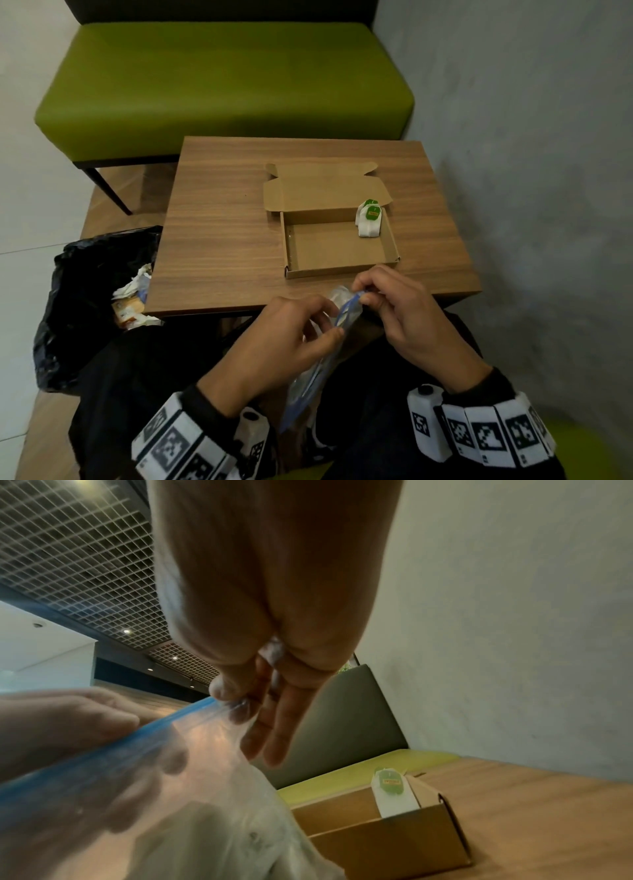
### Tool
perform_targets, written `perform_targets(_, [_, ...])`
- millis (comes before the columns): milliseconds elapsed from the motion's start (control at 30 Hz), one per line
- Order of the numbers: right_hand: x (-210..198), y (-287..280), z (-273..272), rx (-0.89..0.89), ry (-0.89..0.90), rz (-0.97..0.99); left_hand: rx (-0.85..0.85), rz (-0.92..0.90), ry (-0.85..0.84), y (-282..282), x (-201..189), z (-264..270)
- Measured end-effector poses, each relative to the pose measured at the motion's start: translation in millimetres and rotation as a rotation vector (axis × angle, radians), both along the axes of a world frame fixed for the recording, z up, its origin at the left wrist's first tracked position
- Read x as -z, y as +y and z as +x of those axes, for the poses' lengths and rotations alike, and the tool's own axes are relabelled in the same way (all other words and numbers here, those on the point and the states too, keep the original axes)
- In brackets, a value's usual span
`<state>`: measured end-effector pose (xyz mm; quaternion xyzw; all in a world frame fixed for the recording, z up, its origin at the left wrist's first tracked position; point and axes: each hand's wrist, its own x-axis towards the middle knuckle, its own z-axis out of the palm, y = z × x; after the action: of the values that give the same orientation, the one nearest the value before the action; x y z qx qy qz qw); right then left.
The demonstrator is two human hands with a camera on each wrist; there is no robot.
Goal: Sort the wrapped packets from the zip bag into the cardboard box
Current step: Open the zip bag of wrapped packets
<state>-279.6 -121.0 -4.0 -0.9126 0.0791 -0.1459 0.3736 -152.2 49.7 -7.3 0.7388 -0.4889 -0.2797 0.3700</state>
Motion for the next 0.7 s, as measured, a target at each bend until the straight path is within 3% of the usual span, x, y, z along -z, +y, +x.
perform_targets(233, [1, 14, 1, 0.066, 0.017, 0.078, -0.103, 0.040, 0.232, 8, -2, 1])
perform_targets(500, [-11, 50, -10, 0.350, -0.006, 0.117, -0.322, -0.015, 0.376, 2, -10, -14])
perform_targets(700, [-9, 64, -13, 0.308, 0.219, 0.362, -0.285, -0.031, 0.561, 8, -17, -19])
